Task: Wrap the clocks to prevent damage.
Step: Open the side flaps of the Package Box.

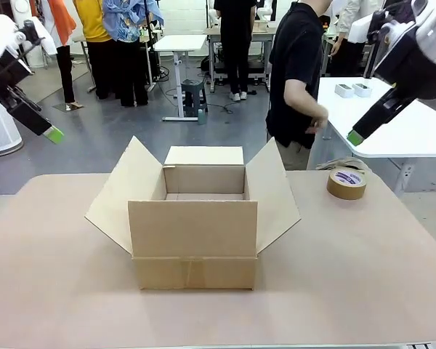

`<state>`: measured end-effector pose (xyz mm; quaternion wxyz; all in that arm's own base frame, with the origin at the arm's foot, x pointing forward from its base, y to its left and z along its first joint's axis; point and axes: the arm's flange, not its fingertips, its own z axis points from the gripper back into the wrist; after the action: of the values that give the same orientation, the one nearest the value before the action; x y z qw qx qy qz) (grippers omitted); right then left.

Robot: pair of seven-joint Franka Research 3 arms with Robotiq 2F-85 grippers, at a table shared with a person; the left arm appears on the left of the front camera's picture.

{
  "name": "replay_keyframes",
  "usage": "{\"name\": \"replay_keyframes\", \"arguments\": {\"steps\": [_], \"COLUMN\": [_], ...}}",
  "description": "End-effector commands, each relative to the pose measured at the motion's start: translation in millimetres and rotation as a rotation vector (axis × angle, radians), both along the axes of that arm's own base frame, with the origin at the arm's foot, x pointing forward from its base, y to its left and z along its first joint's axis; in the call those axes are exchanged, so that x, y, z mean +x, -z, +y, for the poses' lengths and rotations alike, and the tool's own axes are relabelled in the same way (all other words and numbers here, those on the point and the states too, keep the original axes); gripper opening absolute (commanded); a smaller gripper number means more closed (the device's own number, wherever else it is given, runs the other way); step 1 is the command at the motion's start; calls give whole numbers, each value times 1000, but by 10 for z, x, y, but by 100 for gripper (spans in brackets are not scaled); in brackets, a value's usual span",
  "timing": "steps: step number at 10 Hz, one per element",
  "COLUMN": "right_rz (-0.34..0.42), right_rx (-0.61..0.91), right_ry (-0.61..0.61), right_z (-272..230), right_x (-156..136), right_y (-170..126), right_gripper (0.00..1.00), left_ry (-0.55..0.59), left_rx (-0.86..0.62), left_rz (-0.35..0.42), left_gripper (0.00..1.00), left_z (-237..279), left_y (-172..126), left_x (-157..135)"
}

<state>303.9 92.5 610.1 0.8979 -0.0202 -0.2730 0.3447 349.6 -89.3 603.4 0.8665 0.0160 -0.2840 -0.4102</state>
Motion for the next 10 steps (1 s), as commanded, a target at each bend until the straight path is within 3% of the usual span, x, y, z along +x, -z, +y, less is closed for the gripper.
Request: {"name": "replay_keyframes", "arguments": {"steps": [1, 5, 6, 7, 9, 10], "right_rz": [10, 21, 8, -37, 3, 56], "right_rx": [7, -1, 4, 62, 193, 270], "right_ry": [8, 6, -154, -129, -158, -207], "right_z": [4, 14, -178, -380, -674, -800], "right_x": [206, 159, 186, 195, 223, 224], "right_y": [190, 158, 117, 34, -124, -156], "right_gripper": [100, 100, 100, 100, 100, 100], "left_ry": [0, -1, 126, 208, 319, 319], "left_rx": [2, 7, -72, -179, -321, -370], "left_rz": [3, 17, 29, 42, 39, 40], "left_gripper": [100, 100, 100, 100, 100, 100], "left_z": [-36, -30, 167, 364, 676, 834], "left_y": [126, 106, 24, -34, -195, -180], "left_x": [104, 86, 191, 122, 168, 114]}}
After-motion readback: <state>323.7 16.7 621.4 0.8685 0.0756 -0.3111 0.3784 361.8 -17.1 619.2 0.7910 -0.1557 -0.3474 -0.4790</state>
